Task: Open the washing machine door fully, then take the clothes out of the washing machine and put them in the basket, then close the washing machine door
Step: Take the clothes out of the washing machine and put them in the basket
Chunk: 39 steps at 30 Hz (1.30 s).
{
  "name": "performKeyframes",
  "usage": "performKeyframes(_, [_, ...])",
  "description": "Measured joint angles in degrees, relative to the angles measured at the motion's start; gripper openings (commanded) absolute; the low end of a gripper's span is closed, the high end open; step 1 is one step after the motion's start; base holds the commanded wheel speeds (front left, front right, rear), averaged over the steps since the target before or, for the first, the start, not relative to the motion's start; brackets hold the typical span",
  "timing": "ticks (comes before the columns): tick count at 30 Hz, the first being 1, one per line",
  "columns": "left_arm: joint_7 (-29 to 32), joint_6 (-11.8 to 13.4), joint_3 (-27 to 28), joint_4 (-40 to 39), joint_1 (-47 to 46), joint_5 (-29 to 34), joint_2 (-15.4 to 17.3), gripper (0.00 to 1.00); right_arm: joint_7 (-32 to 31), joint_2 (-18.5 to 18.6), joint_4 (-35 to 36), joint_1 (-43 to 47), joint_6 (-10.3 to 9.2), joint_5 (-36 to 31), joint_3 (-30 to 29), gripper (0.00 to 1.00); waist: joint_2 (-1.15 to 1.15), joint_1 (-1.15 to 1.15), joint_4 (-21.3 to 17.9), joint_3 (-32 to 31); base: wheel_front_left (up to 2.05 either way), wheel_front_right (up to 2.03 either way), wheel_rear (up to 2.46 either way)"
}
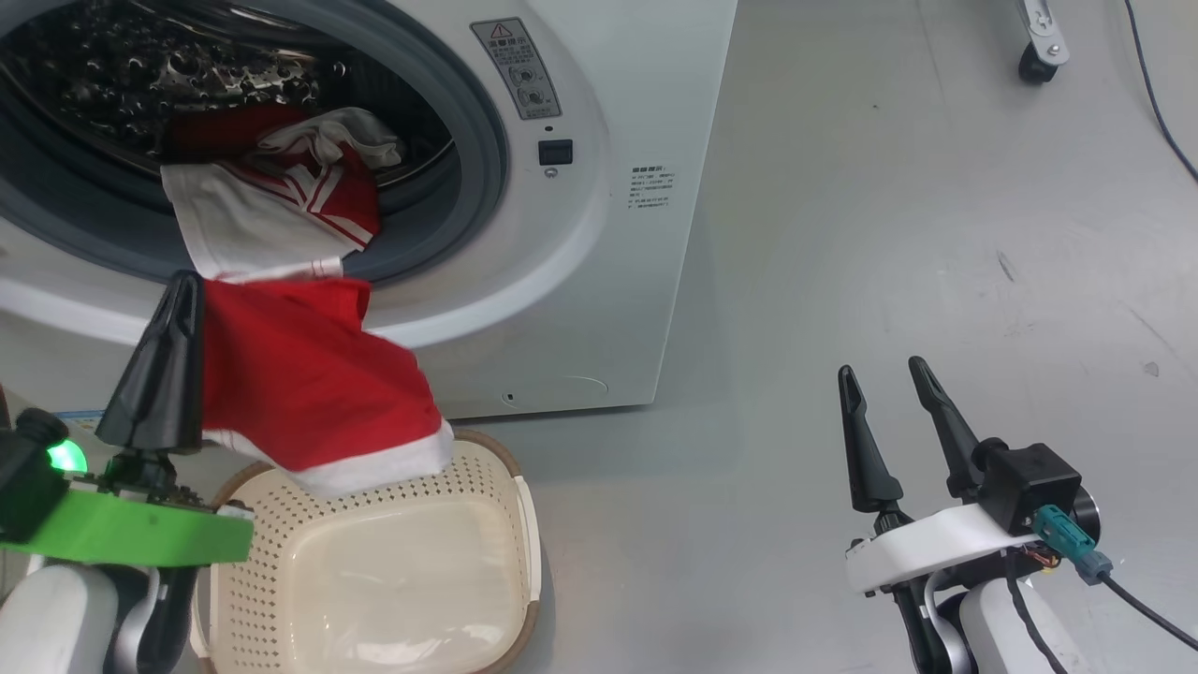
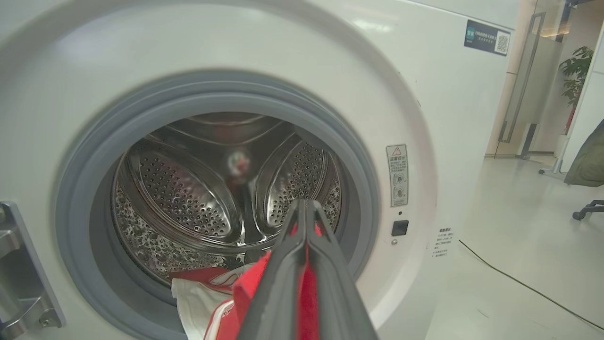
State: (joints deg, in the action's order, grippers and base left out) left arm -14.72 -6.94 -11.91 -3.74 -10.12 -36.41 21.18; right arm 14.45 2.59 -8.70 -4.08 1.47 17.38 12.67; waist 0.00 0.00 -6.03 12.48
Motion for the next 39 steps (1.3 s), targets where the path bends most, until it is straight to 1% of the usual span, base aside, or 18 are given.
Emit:
performKeyframes(7, [0.01,0.0,-3.16,4.28,2.46,0.62,0.7,0.0,0.0,0.0,0.03,-0.04,0.18,-0.34,0.05,1.0,0.0,0.0,-0.08,1.43,0.0,0.0,0.0])
performKeyframes(13, [0.01,0.0,-4.41,7.82,3.49,1.08,1.16,0.0,0.0,-0.01,0.09,-0.15,0.24,-0.55,0.37,1.0,0.0,0.0,-0.41,2.6,0.0,0.0,0.0])
performKeyframes(21, [0.96,-0.01,-6.15,14.92,4.42,1.1,1.58,0.0,0.0,-0.01,0.25,-0.66,0.49,-1.52,1.48,1.0,0.0,0.0,-1.55,4.96,0.0,0.0,0.0])
performKeyframes(34, [3.36,-0.01,-6.36,27.18,4.32,0.89,1.91,0.0,0.0,-0.02,1.27,-1.68,0.38,-1.94,3.21,1.0,0.0,0.0,-5.91,9.29,0.0,0.0,0.0])
performKeyframes(36, [3.56,-0.01,-6.6,28.41,4.08,0.89,1.93,0.0,0.0,-0.02,1.57,-1.74,-0.02,-1.88,3.22,1.0,0.0,0.0,-6.67,10.14,0.0,0.0,0.0])
performKeyframes(39, [3.56,-0.01,-6.91,30.33,2.77,1.21,2.03,0.0,0.0,-0.01,2.13,-2.15,-0.11,-1.74,3.49,1.0,0.0,0.0,-7.83,11.4,0.0,0.0,0.0])
